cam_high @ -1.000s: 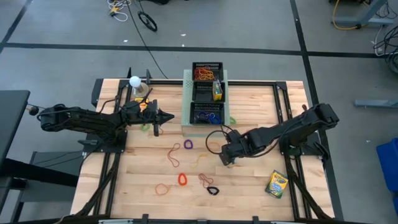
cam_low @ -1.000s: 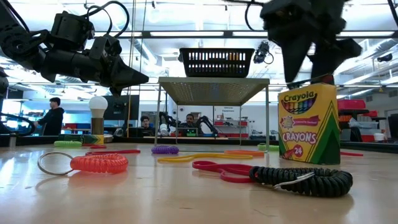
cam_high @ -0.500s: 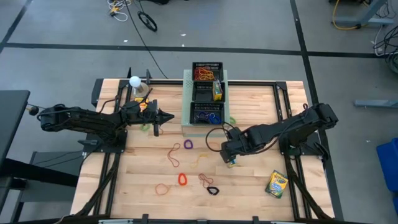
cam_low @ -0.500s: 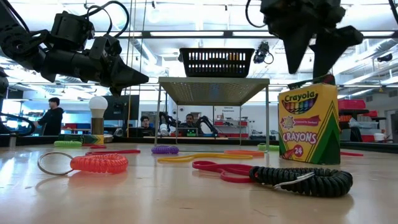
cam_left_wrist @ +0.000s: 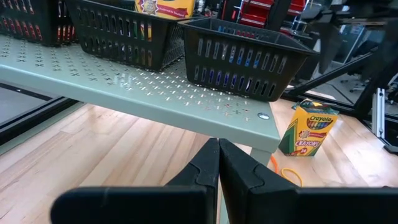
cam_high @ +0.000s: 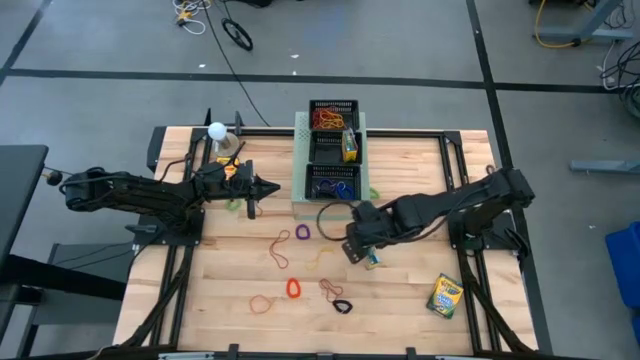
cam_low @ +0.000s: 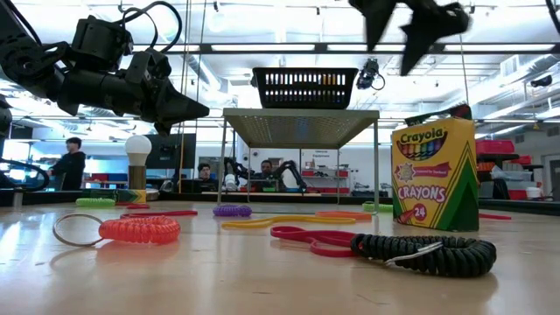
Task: Pick & Place Office Desk Supplies
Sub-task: Put the top right yellow crayon box into the middle black bin on the shelf
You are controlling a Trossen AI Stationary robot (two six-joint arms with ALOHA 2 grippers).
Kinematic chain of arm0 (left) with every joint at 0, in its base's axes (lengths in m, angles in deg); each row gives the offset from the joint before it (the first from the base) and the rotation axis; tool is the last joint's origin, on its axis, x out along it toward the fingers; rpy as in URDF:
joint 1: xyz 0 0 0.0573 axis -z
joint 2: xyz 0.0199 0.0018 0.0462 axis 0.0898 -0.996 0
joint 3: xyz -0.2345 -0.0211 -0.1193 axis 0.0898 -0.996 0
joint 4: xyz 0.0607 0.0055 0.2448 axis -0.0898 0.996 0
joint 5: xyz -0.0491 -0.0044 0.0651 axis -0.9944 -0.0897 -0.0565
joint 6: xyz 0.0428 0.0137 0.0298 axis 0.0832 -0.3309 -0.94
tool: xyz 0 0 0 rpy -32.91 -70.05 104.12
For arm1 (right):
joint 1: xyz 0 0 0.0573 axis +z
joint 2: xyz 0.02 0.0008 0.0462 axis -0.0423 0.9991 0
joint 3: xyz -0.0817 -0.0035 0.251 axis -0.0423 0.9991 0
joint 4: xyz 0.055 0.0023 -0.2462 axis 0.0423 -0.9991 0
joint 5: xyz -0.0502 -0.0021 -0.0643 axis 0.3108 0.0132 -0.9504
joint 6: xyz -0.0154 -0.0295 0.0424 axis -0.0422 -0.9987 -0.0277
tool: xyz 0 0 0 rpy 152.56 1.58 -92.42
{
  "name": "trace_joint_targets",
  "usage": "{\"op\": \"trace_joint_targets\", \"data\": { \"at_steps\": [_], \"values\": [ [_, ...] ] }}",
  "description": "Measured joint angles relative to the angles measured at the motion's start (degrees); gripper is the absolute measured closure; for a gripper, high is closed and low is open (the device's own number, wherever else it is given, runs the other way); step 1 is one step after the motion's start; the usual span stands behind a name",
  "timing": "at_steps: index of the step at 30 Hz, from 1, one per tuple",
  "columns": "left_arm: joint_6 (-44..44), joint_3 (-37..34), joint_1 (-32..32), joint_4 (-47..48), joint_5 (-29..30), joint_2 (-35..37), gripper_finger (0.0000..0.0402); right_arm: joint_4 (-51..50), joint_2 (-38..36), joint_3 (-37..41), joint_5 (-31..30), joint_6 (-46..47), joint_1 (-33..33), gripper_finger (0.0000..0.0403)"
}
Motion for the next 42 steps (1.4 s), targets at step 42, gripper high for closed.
{"op": "trace_joint_targets", "data": {
  "at_steps": [42],
  "values": [
    [0.0, 0.0, 0.0, 0.0, 0.0, 0.0, 0.0387, -19.0, 10.3, -12.8, -1.2, 2.1, 2.3, 0.0112]
  ]
}}
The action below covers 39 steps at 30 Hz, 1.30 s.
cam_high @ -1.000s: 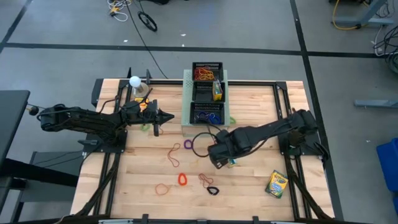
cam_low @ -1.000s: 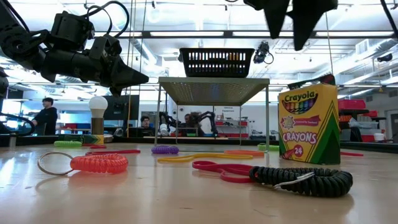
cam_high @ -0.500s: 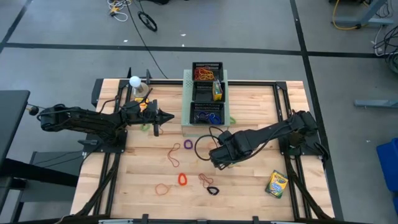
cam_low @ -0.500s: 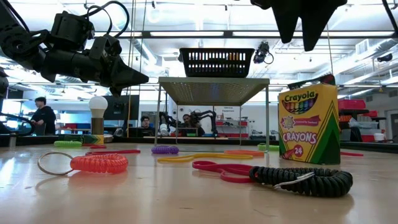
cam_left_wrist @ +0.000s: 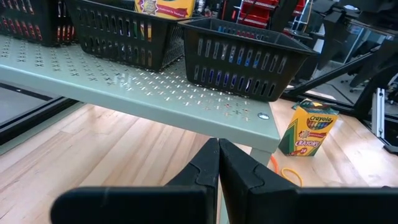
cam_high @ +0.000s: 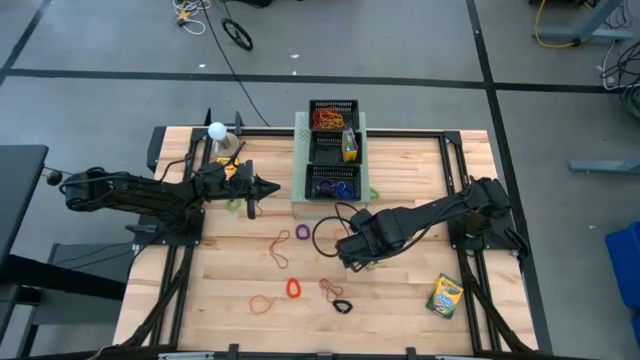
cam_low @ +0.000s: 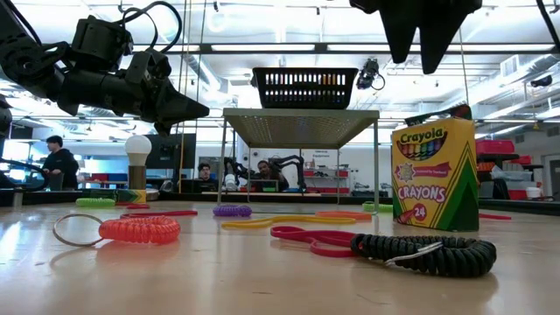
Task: Pick & Place Office Desk Supplies
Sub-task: Put the top right yellow crayon box into the middle black bin on the shelf
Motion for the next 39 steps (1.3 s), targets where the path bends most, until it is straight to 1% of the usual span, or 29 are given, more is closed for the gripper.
{"op": "trace_joint_targets", "data": {
  "at_steps": [3, 8, 10, 12, 19, 21, 24, 30, 34, 39],
  "values": [
    [0.0, 0.0, 0.0, 0.0, 0.0, 0.0, 0.0387, 0.0, 0.0, 0.8, 0.0, 0.0, 0.0, 0.0112],
    [0.0, 0.0, 0.0, 0.0, 0.0, 0.0, 0.0387, 5.6, -0.8, 9.2, 3.2, 0.2, 0.0, 0.0112],
    [0.0, 0.0, 0.0, 0.0, 0.0, 0.0, 0.0387, 7.6, -1.2, 11.4, 4.2, 0.6, -0.1, 0.0112],
    [0.0, 0.0, 0.0, 0.0, 0.0, 0.0, 0.0387, 10.3, -1.2, 12.2, 5.0, 0.6, -0.3, 0.0112],
    [0.0, 0.0, 0.0, 0.0, 0.0, 0.0, 0.0387, 11.0, -1.2, 12.6, 5.1, 3.4, -0.3, 0.0113],
    [0.0, 0.0, 0.0, 0.0, 0.0, 0.0, 0.0387, 13.4, -1.2, 13.8, 5.8, 4.2, -0.3, 0.0119],
    [0.0, 0.0, 0.0, 0.0, 0.0, 0.0, 0.0387, 17.1, -1.1, 16.3, 7.6, 5.2, -0.3, 0.0135],
    [0.0, 0.0, 0.0, 0.0, 0.0, 0.0, 0.0387, 20.9, -1.1, 19.5, 8.0, 7.8, -0.4, 0.0182],
    [0.0, 0.0, 0.0, 0.0, 0.0, 0.0, 0.0387, 22.1, -1.1, 19.3, 8.9, 8.0, -0.4, 0.0218],
    [0.0, 0.0, 0.0, 0.0, 0.0, 0.0, 0.0387, 22.0, -1.1, 16.8, 8.9, 7.7, -0.6, 0.0262]
  ]
}}
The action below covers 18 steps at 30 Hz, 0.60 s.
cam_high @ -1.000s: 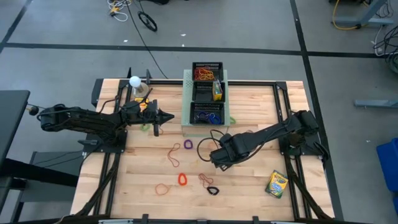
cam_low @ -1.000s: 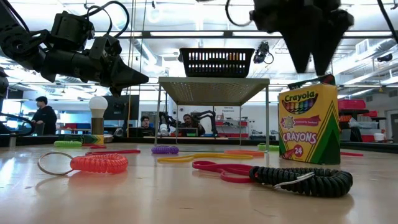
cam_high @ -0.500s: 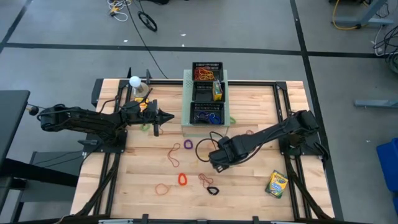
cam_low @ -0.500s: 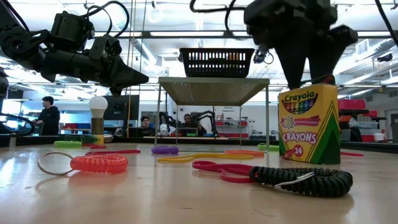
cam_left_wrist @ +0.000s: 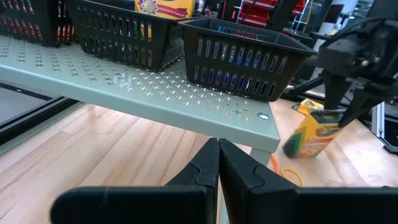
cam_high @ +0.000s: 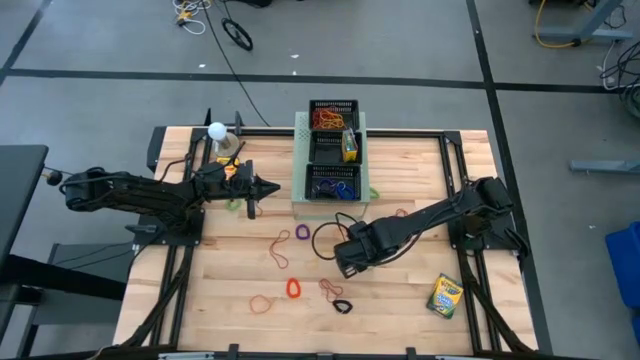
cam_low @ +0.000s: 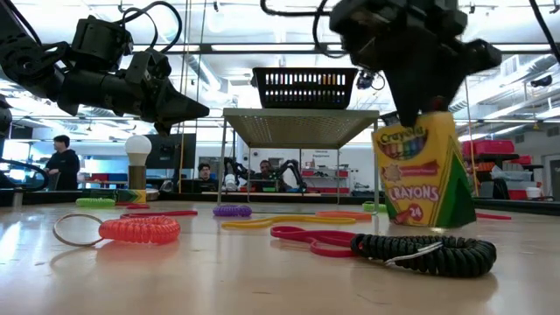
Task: Pick & Place Office Desk Supplies
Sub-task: Put the top right yellow crayon box into the middle black bin on the shelf
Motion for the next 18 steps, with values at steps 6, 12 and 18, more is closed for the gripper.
{"op": "trace_joint_targets", "data": {
  "at_steps": [6, 12, 18],
  "values": [
    [0.0, 0.0, 0.0, 0.0, 0.0, 0.0, 0.0387, -0.9, 0.0, -6.0, -0.1, -0.4, -0.4, 0.0300],
    [0.0, 0.0, 0.0, 0.0, 0.0, 0.0, 0.0387, -1.6, 0.0, -15.6, -3.7, -2.8, -0.7, 0.0307],
    [0.0, 0.0, 0.0, 0.0, 0.0, 0.0, 0.0387, -1.9, 0.0, -25.0, -10.8, -5.4, -0.7, 0.0309]
  ]
}}
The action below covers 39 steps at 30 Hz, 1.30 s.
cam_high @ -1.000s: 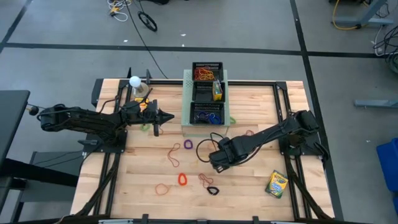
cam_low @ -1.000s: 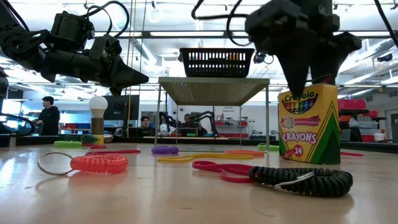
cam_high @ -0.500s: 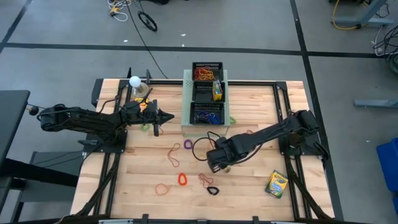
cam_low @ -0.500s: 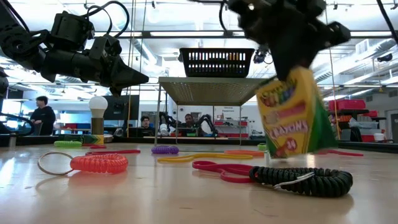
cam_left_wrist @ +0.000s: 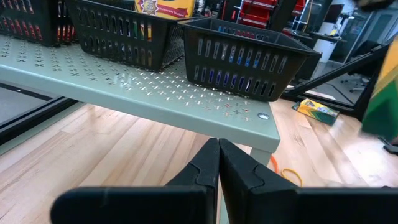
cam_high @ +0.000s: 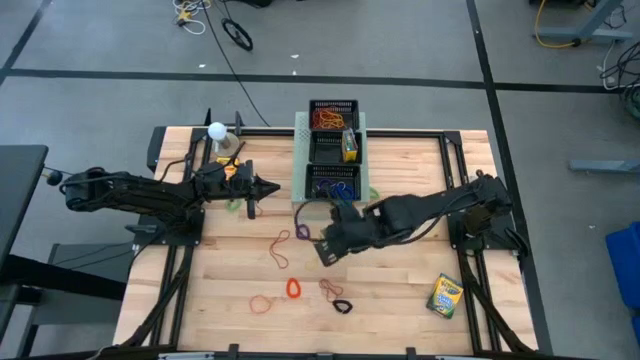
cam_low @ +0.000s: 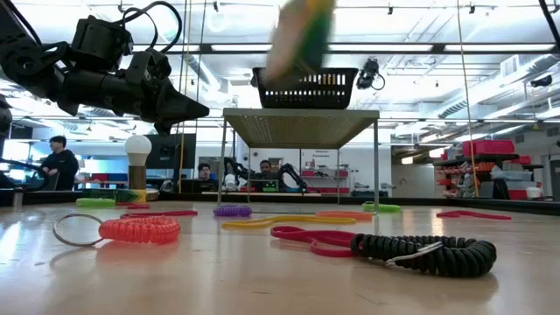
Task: Pick & Place Office Desk Supplies
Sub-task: Put the top right yellow crayon box into the middle black bin on the shelf
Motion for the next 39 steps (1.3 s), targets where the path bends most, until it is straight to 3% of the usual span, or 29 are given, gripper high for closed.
{"op": "trace_joint_targets", "data": {
  "at_steps": [8, 15, 21, 39],
  "values": [
    [0.0, 0.0, 0.0, 0.0, 0.0, 0.0, 0.0387, 0.0, 0.0, -11.4, -7.9, -8.3, -7.2, 0.0309],
    [0.0, 0.0, 0.0, 0.0, 0.0, 0.0, 0.0387, -4.2, 0.0, -18.7, -7.0, -16.0, -20.2, 0.0309],
    [0.0, 0.0, 0.0, 0.0, 0.0, 0.0, 0.0387, -8.9, 0.1, -20.2, -4.6, -18.5, -28.7, 0.0309],
    [0.0, 0.0, 0.0, 0.0, 0.0, 0.0, 0.0387, -13.5, 6.6, -20.0, -2.5, -21.3, -33.4, 0.0309]
  ]
}}
